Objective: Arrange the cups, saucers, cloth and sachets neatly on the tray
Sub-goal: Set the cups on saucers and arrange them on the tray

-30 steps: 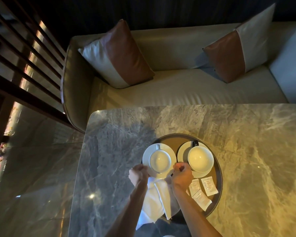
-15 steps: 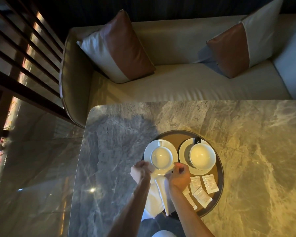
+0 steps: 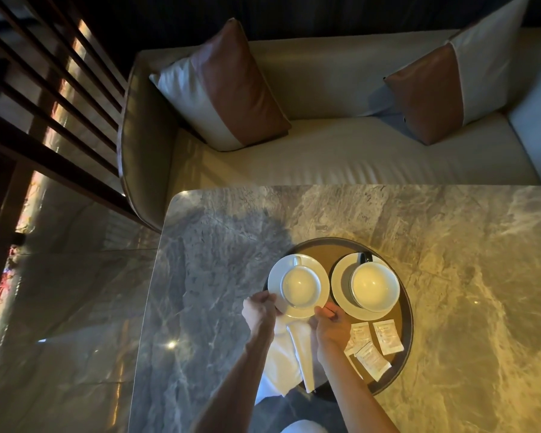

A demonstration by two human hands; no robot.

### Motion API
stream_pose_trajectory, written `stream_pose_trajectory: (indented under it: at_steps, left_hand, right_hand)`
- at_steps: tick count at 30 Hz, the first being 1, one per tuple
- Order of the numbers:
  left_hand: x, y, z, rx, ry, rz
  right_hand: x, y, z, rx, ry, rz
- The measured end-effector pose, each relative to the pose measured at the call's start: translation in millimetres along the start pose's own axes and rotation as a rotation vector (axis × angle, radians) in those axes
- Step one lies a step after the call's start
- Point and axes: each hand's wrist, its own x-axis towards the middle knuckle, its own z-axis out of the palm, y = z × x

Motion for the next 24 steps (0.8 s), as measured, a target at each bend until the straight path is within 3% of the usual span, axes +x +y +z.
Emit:
stream_pose_trajectory:
  at_steps: [24]
  left_hand:
    - [-2.1,3.1,-0.2,0.217,-0.056,0.131]
  right_hand:
    - [6.2,4.7,-2.5,0.27,-0.027,0.152]
